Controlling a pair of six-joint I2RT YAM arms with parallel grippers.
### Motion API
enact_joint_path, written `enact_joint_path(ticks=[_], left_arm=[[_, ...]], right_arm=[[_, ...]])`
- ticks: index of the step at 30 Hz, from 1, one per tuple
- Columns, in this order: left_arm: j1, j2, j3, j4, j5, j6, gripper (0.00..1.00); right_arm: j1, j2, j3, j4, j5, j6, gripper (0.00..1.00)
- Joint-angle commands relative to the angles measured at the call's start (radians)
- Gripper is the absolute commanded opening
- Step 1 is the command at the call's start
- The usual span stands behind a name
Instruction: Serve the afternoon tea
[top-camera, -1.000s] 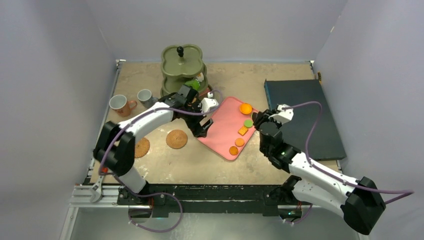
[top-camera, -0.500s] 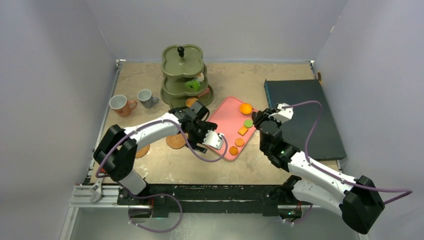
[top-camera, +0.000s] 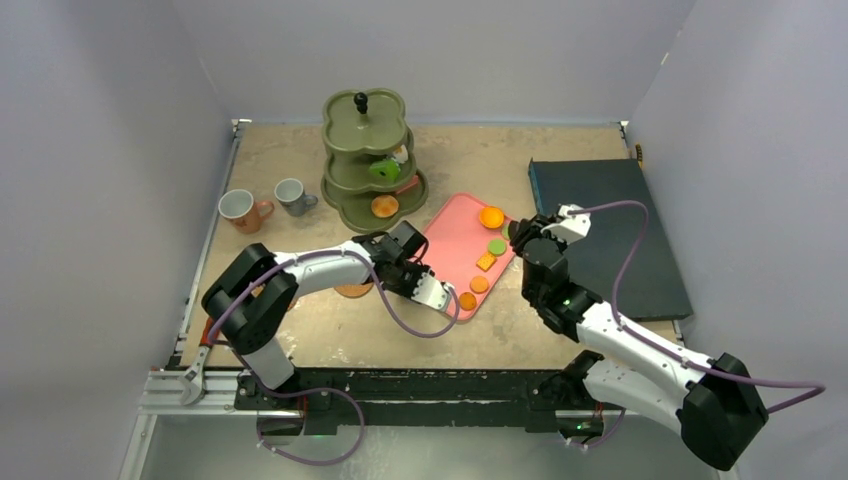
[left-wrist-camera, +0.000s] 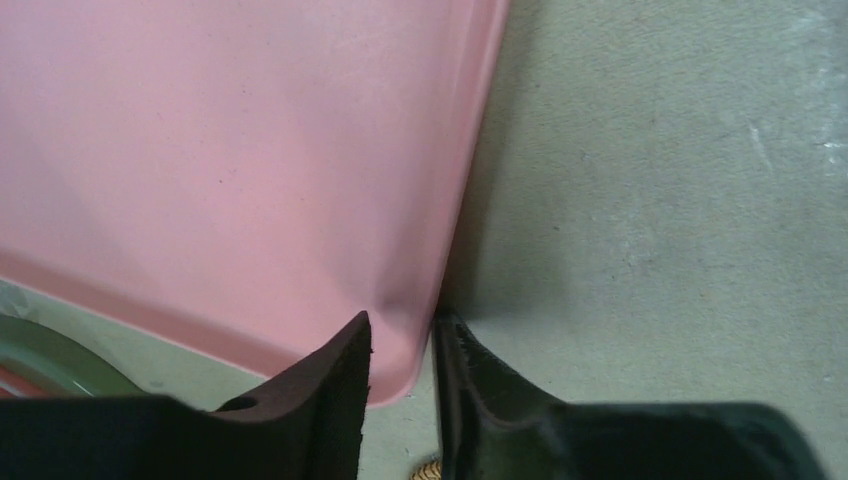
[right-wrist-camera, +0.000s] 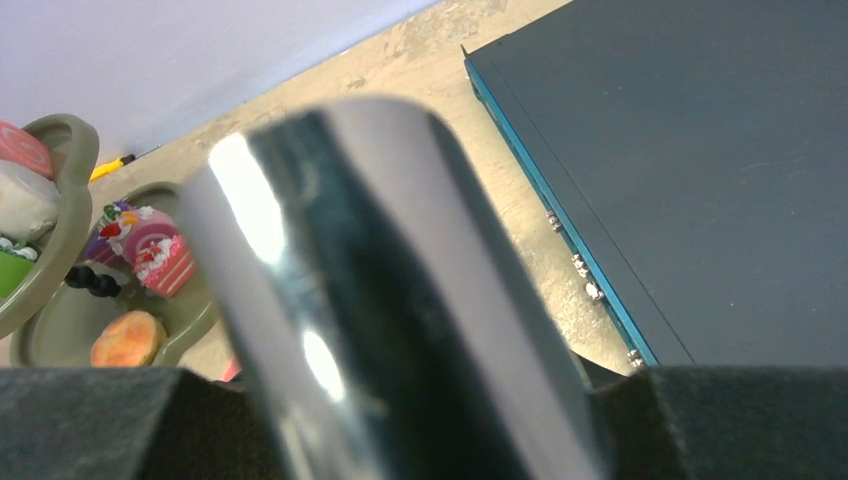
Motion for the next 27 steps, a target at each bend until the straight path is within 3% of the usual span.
enact_joint_path(ticks=[1, 5, 13, 20, 22, 25, 27], left_arm=[[-0.015, 0.015, -0.012, 0.090, -0.058, -0.111, 0.21], [-0.027, 0.044, 0.002, 0.117, -0.093, -0.253, 0.00], [-0.046, 0.109, 0.059, 0.152, -0.162, -0.617, 0.00], [-0.121, 0.082, 0.062, 0.174, -0.120, -0.634, 0.00], [-0.129, 0.072, 0.068, 0.156, -0.124, -0.626, 0.11], [-0.129, 0.036, 0.121, 0.087, -0.122, -0.644, 0.49], [-0.124, 0.003, 0.195, 0.016, -0.113, -0.667, 0.63]], right_arm=[[-0.008, 0.002, 0.047, 0.060, -0.009, -0.023, 0.39], [-0.015, 0.014, 0.048, 0.079, -0.016, -0.034, 0.39], [-0.034, 0.126, 0.089, 0.211, -0.043, -0.096, 0.39], [-0.054, 0.292, 0.159, 0.369, -0.100, -0.145, 0.39], [-0.062, 0.348, 0.181, 0.417, -0.127, -0.162, 0.40], [-0.074, 0.430, 0.222, 0.479, -0.161, -0.190, 0.41], [-0.079, 0.477, 0.246, 0.524, -0.188, -0.211, 0.41]])
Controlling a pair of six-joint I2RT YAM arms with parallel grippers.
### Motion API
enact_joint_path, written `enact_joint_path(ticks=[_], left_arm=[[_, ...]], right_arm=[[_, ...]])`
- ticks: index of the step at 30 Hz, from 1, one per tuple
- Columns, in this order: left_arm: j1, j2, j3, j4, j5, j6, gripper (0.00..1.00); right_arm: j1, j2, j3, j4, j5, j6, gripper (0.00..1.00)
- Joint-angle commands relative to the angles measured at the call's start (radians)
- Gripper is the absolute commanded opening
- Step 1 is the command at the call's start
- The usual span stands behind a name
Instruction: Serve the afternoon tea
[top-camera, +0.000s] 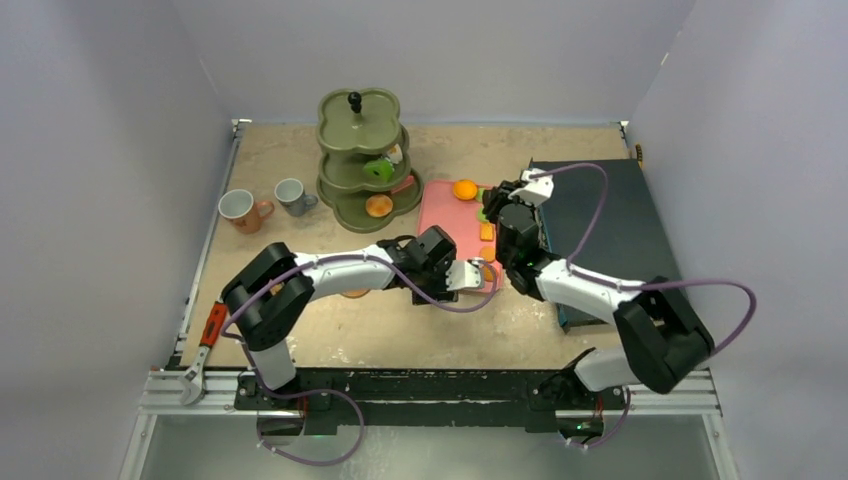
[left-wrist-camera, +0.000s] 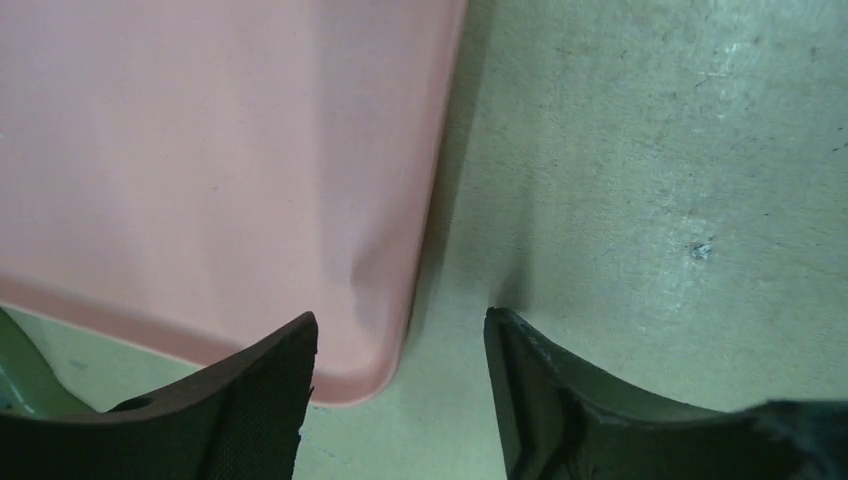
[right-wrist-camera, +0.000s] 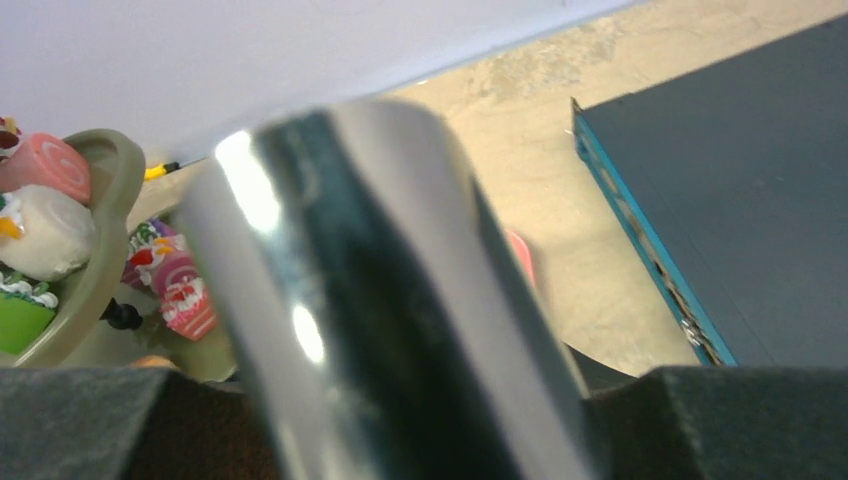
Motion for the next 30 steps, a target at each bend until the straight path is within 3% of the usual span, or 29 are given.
enact_joint_path(ticks=[1, 6, 9, 13, 25, 30], left_arm=[[0.017, -0.086, 0.164, -0.176, 0.031, -0.078, 0.69], [0.153, -0.100, 0.478, -0.472, 0.203, -0.167, 0.78], [0.302, -0.119, 0.630, -0.520, 0.311, -0.219, 0.83], [0.456, -0.136, 0.786, -0.531, 0.350, -0.251, 0.88], [0.672, -0.155, 0.862, -0.448, 0.281, -0.391, 0.99], [0.839, -0.124, 0.921, -0.408, 0.354, -0.472, 0.99]], right_arm=[[-0.015, 0.088, 0.089, 0.187, -0.071, -0.073, 0.41], [-0.019, 0.181, 0.146, 0.229, -0.122, -0.080, 0.41], [-0.017, 0.226, 0.168, 0.249, -0.136, -0.096, 0.42], [-0.018, 0.281, 0.187, 0.284, -0.135, -0.125, 0.43], [-0.018, 0.361, 0.211, 0.353, -0.141, -0.229, 0.46], [-0.018, 0.404, 0.248, 0.320, -0.142, -0.242, 0.57]])
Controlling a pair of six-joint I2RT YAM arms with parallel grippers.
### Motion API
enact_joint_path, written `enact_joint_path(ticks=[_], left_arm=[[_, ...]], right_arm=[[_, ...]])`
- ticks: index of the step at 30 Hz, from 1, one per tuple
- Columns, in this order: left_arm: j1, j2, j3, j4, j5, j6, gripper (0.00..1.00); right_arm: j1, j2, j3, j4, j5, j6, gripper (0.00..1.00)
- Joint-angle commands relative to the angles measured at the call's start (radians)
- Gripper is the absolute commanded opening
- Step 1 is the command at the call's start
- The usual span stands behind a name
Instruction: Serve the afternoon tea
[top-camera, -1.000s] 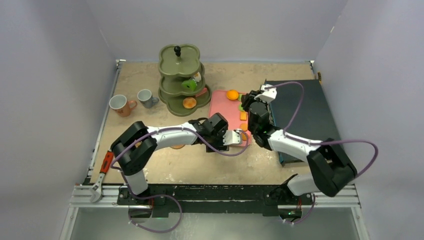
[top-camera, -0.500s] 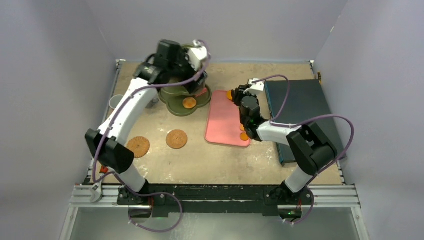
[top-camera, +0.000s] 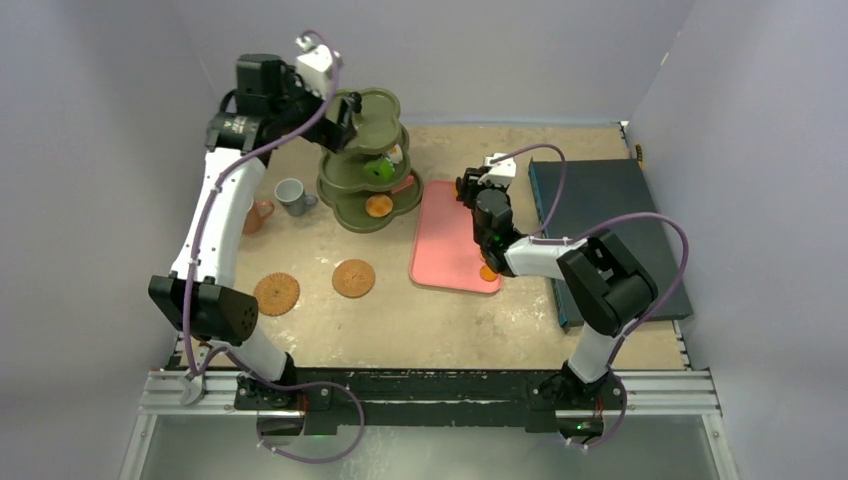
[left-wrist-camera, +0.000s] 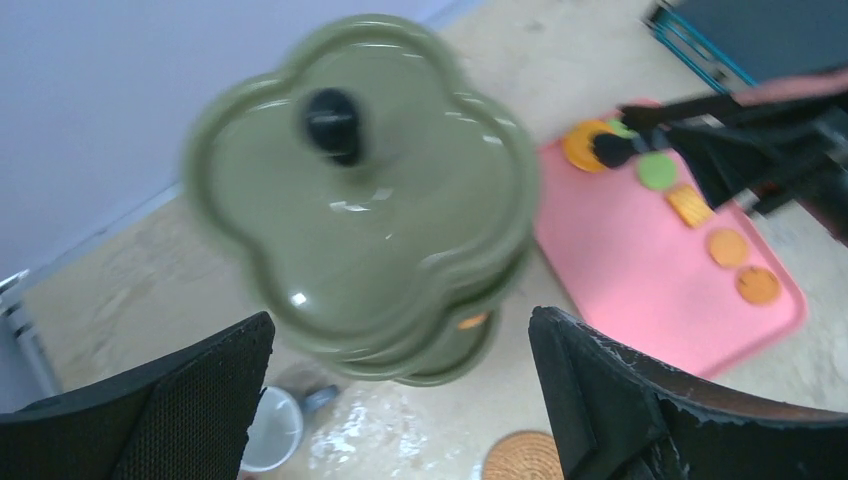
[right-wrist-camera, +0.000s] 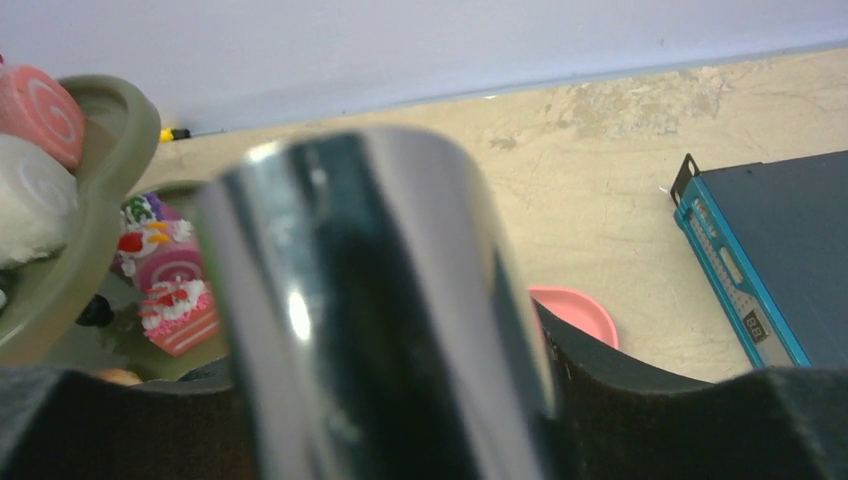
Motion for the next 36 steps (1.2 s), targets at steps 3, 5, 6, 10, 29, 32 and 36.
enact_joint_path(ticks=[3, 5, 6, 10, 29, 32, 36], left_arm=[[0.186, 0.029, 0.101, 0.080, 0.083, -0.131, 0.99], [0.221, 0.029, 0.099, 0.097, 0.103, -0.148, 0.99], [0.237, 0.028, 0.097, 0.104, 0.108, -0.155, 0.99], [0.262, 0.028, 0.091, 0.122, 0.102, -0.159, 0.99], [0.279, 0.026, 0.038, 0.155, 0.121, -0.167, 0.99], [0.281, 0.024, 0.035, 0.155, 0.113, -0.163, 0.99], [0.281, 0.018, 0.027, 0.158, 0.111, -0.161, 0.99]], right_arm=[[0.000, 0.030, 0.068, 0.038, -0.015, -0.054, 0.60], [0.000, 0.040, 0.078, 0.033, -0.024, -0.051, 0.60], [0.000, 0.044, 0.080, 0.031, -0.030, -0.048, 0.61], [0.001, 0.068, 0.093, 0.018, -0.043, -0.034, 0.61], [-0.018, 0.121, 0.118, 0.004, -0.028, -0.051, 0.64], [-0.018, 0.123, 0.122, 0.005, -0.032, -0.051, 0.58], [-0.018, 0.100, 0.108, 0.044, -0.022, -0.085, 0.41]])
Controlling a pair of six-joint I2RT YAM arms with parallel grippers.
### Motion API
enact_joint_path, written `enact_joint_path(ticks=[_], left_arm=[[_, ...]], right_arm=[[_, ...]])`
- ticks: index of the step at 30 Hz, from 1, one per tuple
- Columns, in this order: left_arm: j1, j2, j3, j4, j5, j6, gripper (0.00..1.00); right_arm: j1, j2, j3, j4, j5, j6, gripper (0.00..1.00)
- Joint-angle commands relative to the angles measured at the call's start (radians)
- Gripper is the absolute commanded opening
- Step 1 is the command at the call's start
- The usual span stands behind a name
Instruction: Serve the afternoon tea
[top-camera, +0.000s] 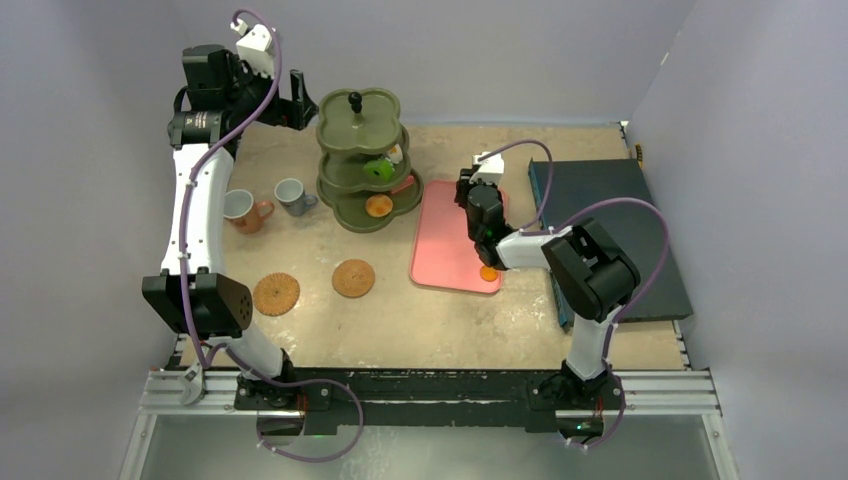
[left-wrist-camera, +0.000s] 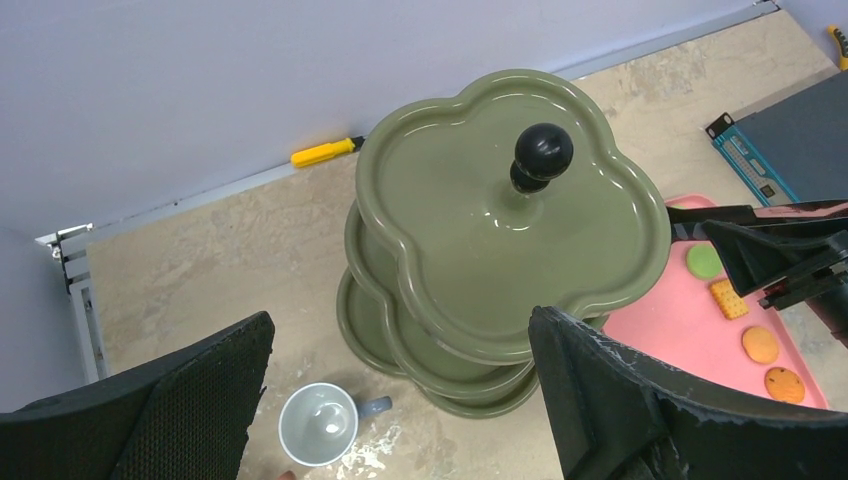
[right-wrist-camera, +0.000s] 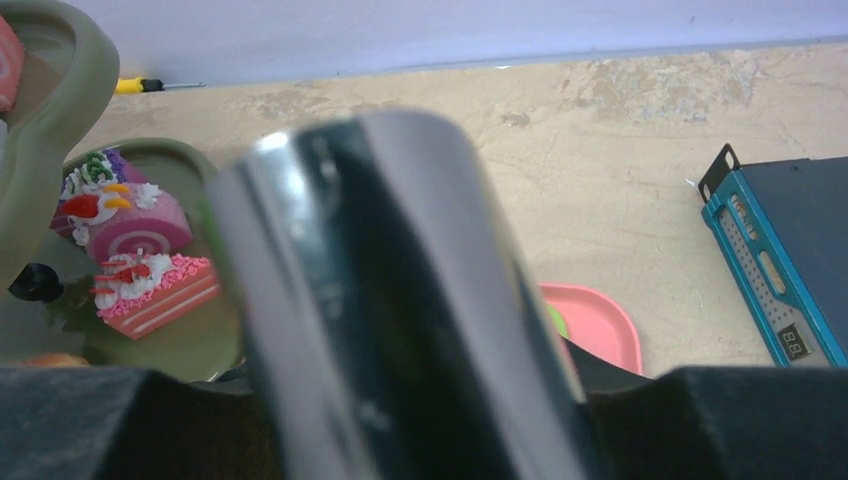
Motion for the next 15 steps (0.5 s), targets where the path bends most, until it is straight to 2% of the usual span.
enact_joint_path(ticks=[1, 11, 15], left_arm=[[0.010, -0.016, -0.010, 0.041, 0.015, -0.018, 0.99], [0.010, -0.010, -0.017, 0.058, 0.020, -0.030, 0.99], [0.010, -0.007, -0.018, 0.058, 0.020, -0.030, 0.99]], right_arm=[[-0.004, -0.037, 0.026, 0.067, 0.026, -0.051, 0.38], [-0.001, -0.107, -0.003, 0.053, -0.025, -0.082, 0.05], [0.040, -0.181, -0.041, 0.058, -0.072, -0.096, 0.03]])
